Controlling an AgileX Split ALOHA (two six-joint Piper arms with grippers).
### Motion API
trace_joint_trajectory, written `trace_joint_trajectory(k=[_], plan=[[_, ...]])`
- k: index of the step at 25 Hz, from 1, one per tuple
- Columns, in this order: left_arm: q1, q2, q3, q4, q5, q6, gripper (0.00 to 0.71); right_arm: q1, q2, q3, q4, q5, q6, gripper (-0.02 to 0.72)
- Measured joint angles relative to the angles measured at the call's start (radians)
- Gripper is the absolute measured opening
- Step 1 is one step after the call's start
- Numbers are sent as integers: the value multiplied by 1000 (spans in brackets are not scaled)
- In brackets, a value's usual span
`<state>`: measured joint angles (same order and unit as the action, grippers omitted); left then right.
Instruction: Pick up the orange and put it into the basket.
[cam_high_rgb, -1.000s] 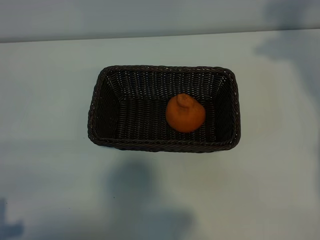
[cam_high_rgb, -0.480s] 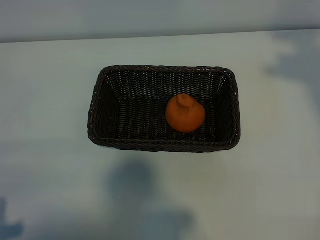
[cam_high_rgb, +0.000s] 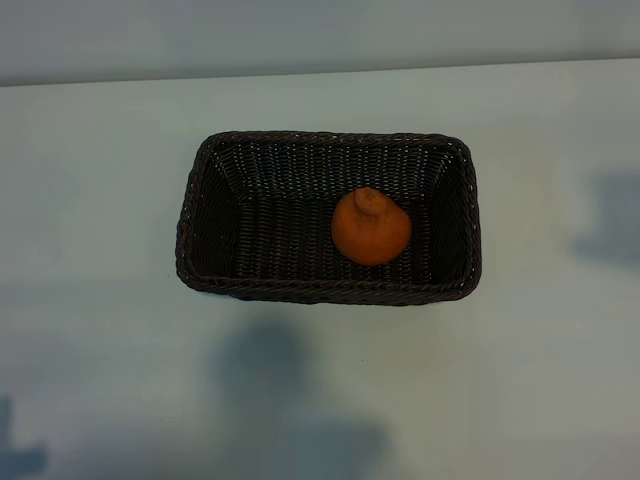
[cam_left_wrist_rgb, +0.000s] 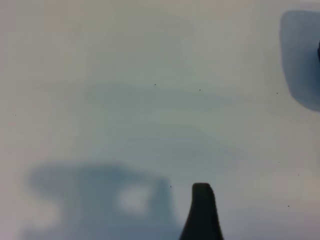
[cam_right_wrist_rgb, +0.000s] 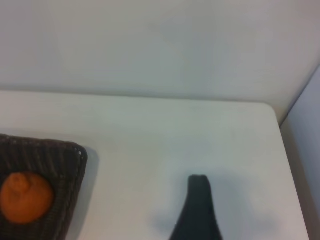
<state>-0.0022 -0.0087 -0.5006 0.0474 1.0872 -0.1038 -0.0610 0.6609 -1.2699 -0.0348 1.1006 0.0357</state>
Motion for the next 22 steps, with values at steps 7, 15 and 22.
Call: trace_joint_trajectory(k=[7, 15, 22], plan=[[0, 0, 0, 0, 0, 0, 569, 0, -142, 180, 0, -13, 1, 556], [0, 0, 0, 0, 0, 0, 569, 0, -312, 350, -1, -43, 1, 556], [0, 0, 0, 0, 0, 0, 569, 0, -472, 456, -7, -110, 1, 552]])
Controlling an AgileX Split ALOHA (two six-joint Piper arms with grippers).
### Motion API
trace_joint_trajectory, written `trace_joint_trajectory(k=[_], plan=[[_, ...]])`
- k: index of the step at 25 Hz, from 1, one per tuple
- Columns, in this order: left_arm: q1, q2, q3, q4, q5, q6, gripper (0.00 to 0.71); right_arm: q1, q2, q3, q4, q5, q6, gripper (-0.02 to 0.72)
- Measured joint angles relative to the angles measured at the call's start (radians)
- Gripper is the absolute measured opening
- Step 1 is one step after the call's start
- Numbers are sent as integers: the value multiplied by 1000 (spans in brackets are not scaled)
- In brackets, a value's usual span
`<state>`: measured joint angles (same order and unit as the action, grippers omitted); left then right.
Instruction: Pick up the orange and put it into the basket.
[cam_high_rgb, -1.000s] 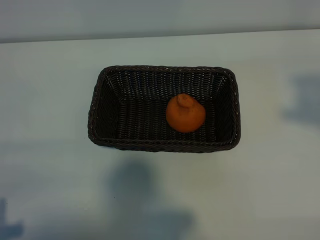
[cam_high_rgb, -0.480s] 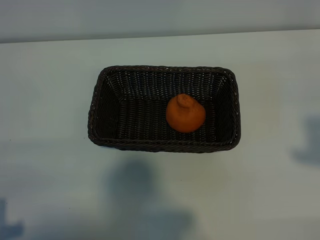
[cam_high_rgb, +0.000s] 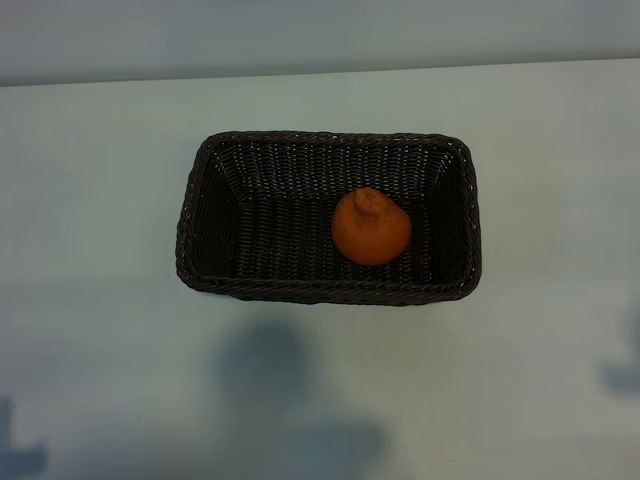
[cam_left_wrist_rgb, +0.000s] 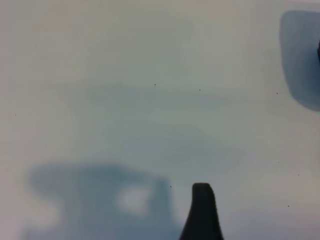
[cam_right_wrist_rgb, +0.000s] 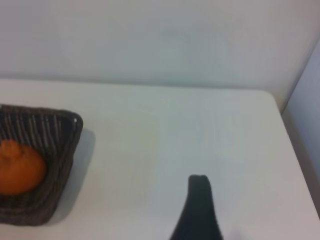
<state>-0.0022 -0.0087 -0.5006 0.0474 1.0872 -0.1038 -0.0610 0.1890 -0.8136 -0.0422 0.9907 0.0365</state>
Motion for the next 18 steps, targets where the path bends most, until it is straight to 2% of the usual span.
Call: trace_joint_trajectory(k=[10, 18], plan=[[0, 0, 0, 0, 0, 0, 569, -3, -137, 101, -2, -1, 2, 552], [0, 0, 0, 0, 0, 0, 569, -44, -196, 196, 0, 21, 3, 550]])
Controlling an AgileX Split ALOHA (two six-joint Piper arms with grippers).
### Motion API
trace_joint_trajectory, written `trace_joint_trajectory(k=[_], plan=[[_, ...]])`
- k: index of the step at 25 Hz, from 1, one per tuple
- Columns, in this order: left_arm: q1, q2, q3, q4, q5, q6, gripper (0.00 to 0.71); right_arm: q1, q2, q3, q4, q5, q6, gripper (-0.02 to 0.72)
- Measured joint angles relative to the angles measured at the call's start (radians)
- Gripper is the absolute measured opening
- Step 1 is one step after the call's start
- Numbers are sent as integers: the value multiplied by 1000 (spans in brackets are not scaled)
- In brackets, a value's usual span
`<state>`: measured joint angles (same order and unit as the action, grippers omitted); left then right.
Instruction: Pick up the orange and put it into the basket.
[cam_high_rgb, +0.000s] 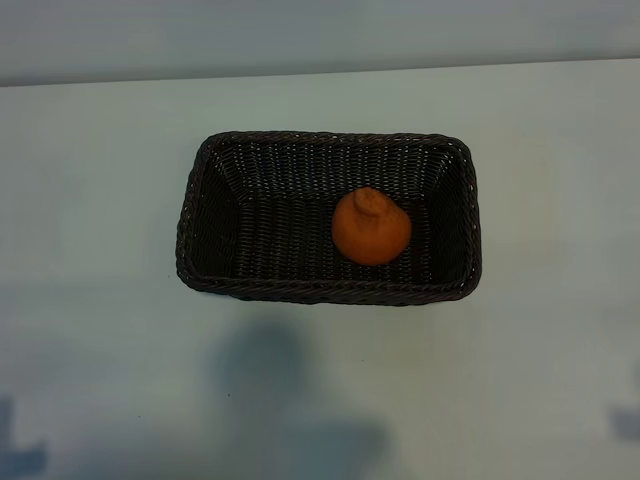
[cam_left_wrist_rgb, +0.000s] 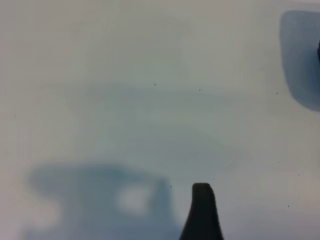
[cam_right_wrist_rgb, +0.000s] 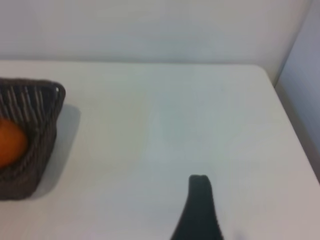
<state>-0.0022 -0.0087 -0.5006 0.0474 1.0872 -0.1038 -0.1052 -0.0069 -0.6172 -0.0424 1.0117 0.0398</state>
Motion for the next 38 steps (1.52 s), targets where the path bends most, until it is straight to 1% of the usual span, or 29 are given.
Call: trace_joint_trajectory(k=[3, 6, 10, 12, 22, 28, 34, 36, 38], plan=[[0, 0, 0, 0, 0, 0, 569, -1, 0, 14, 0, 9, 0, 550], [0, 0, 0, 0, 0, 0, 569, -1, 0, 16, 1, 35, 0, 550], [0, 0, 0, 0, 0, 0, 569, -1, 0, 18, 22, 63, 0, 550], [0, 0, 0, 0, 0, 0, 569, -1, 0, 18, 42, 78, 0, 550], [0, 0, 0, 0, 0, 0, 569, -1, 0, 18, 42, 116, -1, 545], [0, 0, 0, 0, 0, 0, 569, -1, 0, 93, 42, 128, -3, 531], [0, 0, 0, 0, 0, 0, 569, -1, -1, 106, 42, 111, -3, 529], [0, 0, 0, 0, 0, 0, 569, -1, -1, 107, 42, 109, 5, 529], [0, 0, 0, 0, 0, 0, 569, -1, -1, 107, 37, 105, 26, 529]])
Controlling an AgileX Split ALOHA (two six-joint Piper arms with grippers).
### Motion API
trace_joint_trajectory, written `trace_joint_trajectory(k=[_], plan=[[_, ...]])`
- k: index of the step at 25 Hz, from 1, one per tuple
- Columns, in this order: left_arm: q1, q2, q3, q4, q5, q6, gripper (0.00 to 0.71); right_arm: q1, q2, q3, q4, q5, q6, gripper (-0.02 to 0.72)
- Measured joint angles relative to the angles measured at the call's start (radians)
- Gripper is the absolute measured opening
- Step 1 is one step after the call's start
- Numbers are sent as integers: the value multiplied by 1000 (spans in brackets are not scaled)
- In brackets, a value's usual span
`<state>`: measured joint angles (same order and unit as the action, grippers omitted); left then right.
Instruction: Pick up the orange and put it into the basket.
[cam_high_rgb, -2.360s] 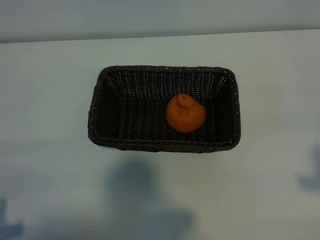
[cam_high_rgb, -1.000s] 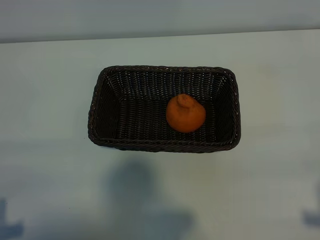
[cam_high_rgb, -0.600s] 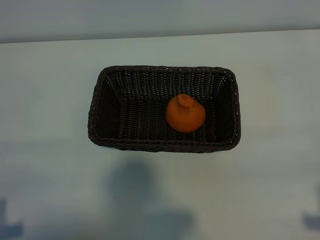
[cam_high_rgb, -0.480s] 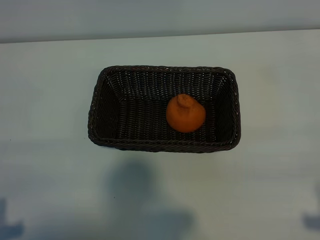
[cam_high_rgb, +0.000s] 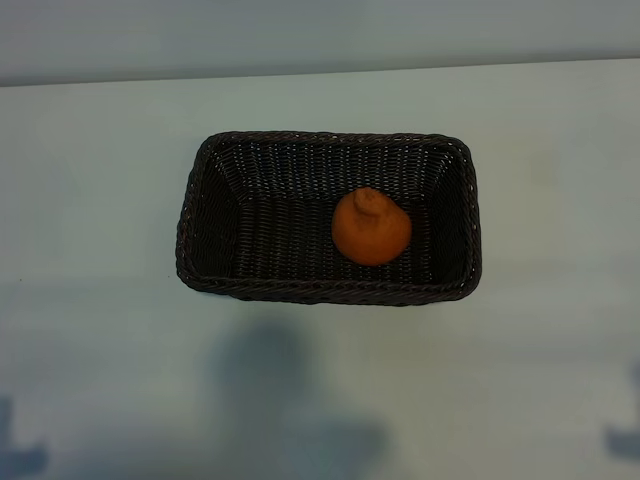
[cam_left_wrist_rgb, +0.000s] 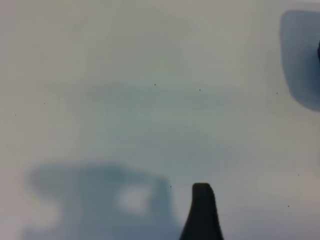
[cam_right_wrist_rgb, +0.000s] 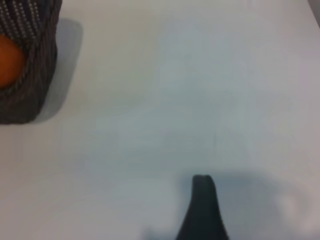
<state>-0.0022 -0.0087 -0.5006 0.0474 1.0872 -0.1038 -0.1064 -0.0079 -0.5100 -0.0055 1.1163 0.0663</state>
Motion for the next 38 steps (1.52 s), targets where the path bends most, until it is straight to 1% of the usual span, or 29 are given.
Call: trace_joint_trajectory(k=[3, 5, 10, 38], plan=[[0, 0, 0, 0, 0, 0, 569, 0, 0, 5, -5, -8, 35, 529], [0, 0, 0, 0, 0, 0, 569, 0, 0, 14, -6, -26, 47, 529], [0, 0, 0, 0, 0, 0, 569, 0, 0, 21, -7, -44, 49, 528], [0, 0, 0, 0, 0, 0, 569, 0, 0, 21, 6, -45, 49, 527]])
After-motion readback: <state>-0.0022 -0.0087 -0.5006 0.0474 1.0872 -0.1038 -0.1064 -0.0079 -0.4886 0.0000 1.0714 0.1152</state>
